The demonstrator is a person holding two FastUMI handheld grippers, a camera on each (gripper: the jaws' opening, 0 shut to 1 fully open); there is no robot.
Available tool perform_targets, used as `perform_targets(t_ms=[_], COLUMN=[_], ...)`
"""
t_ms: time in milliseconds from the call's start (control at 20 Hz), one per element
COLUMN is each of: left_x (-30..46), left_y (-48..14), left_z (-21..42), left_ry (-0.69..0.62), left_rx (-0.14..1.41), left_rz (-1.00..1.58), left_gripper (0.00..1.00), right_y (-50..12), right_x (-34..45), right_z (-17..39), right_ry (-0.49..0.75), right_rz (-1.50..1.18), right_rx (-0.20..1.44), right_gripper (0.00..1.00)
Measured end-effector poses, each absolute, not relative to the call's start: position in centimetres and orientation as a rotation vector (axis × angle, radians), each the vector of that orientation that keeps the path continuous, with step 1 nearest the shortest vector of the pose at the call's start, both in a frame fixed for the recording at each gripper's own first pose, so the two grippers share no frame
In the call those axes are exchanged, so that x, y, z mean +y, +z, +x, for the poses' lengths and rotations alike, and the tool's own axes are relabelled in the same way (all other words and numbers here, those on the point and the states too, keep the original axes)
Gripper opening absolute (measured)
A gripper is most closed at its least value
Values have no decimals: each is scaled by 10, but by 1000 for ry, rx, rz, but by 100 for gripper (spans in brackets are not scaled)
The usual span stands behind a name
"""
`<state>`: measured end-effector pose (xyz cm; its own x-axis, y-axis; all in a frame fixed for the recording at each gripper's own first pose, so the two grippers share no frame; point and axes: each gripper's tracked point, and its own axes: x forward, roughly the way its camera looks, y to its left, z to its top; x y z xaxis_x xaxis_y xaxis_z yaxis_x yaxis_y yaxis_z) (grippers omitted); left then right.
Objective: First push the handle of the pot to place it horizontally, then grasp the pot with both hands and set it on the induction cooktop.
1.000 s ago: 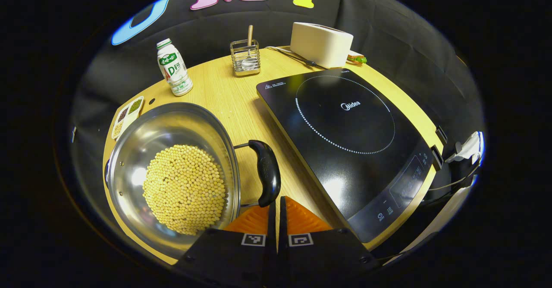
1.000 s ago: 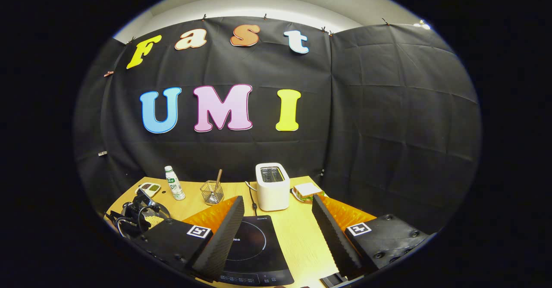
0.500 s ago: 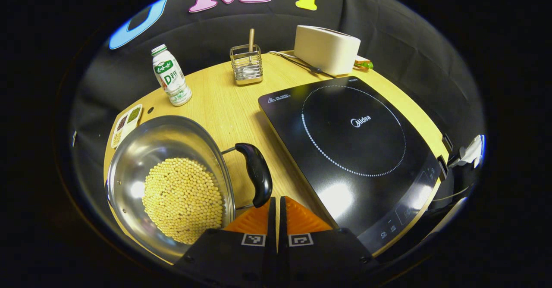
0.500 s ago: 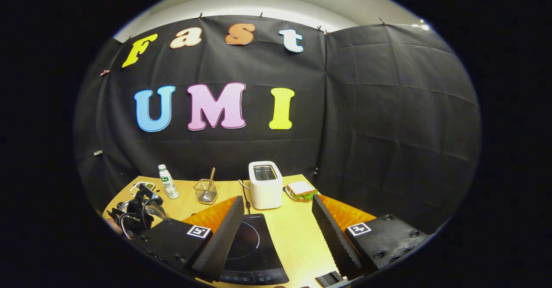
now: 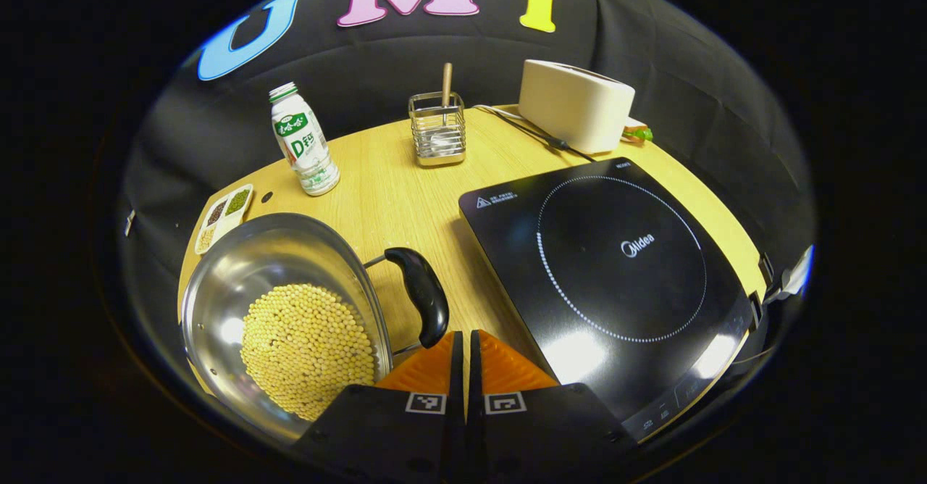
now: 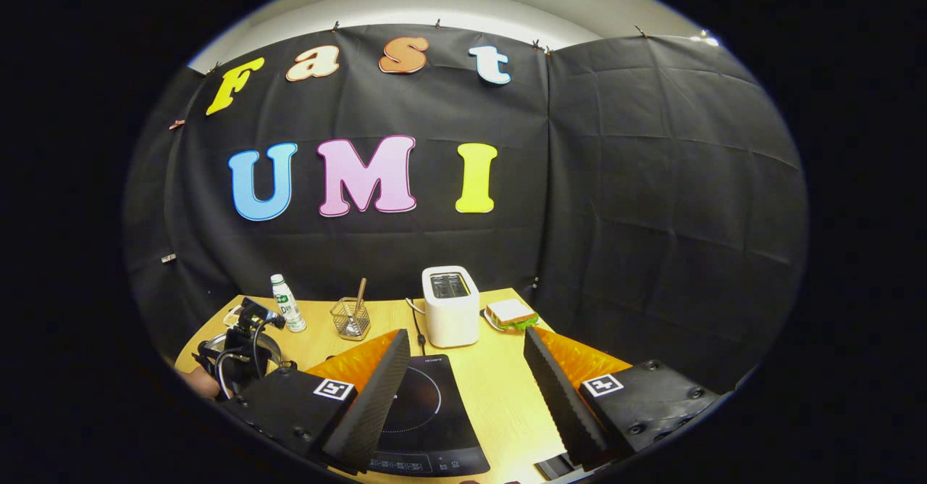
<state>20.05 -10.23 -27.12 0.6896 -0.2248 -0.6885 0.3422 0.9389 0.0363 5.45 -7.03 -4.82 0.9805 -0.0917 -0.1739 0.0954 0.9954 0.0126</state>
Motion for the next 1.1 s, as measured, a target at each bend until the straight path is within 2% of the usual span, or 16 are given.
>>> perform_targets(t_ms=[250, 400, 650, 700, 750, 800, 1000, 1100], left_x=[-100, -104, -87, -73, -57, -38, 43, 86], left_y=[-266, -256, -198, -184, -171, -159, -133, -132], left_z=[220, 211, 183, 179, 178, 175, 160, 157], left_ry=[-292, -324, -339, -317, -291, -262, -155, -100], left_rx=[727, 702, 549, 513, 482, 455, 395, 378], left_rz=[133, 112, 14, -10, -25, -33, -45, -36], left_gripper=[5, 5, 5, 11, 24, 51, 98, 98], right_y=[-52, -57, -78, -83, -86, -91, -111, -127], right_x=[-51, -43, -1, 14, 30, 48, 123, 162], right_z=[56, 62, 85, 93, 98, 105, 126, 134], right_ry=[-41, -20, 62, 95, 127, 164, 313, 382], right_rz=[-7, -8, 35, 39, 40, 41, 29, 34], right_rx=[190, 204, 279, 297, 315, 332, 407, 457], right_gripper=[98, 99, 98, 98, 98, 99, 99, 99])
